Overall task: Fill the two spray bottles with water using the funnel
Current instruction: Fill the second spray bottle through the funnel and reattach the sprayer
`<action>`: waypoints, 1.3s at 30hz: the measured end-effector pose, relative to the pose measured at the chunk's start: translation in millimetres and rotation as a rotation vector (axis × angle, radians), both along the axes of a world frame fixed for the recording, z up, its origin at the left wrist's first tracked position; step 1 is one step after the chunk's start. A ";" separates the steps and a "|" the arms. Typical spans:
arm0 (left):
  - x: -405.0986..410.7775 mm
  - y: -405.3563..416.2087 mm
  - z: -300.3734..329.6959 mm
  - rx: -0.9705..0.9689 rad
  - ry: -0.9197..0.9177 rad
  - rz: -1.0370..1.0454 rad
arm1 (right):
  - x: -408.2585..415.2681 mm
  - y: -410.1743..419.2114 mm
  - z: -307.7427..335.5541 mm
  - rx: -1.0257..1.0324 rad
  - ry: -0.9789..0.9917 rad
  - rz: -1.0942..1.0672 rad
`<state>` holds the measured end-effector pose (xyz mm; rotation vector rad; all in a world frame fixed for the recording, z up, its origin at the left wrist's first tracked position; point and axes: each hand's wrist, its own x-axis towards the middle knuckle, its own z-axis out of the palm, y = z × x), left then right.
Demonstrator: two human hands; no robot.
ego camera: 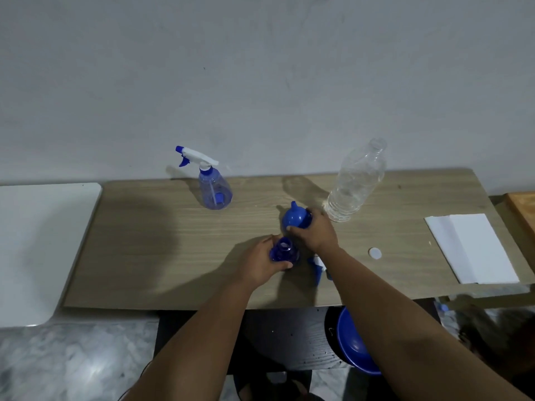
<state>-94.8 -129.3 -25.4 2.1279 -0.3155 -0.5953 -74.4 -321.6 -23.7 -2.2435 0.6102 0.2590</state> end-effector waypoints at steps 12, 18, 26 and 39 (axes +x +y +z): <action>-2.1 1.6 0.3 0.001 0.026 0.024 | -34.0 -17.0 27.8 -0.302 0.174 0.049; -3.5 -0.5 -1.7 -0.021 0.054 0.069 | -75.6 -42.1 32.4 -0.380 0.465 0.140; -10.7 -3.9 7.8 -0.013 0.064 0.090 | -86.6 -43.8 9.9 -0.327 0.353 0.127; -17.1 -3.8 3.9 -0.035 0.087 0.155 | -58.1 7.9 140.7 0.666 -0.565 -0.193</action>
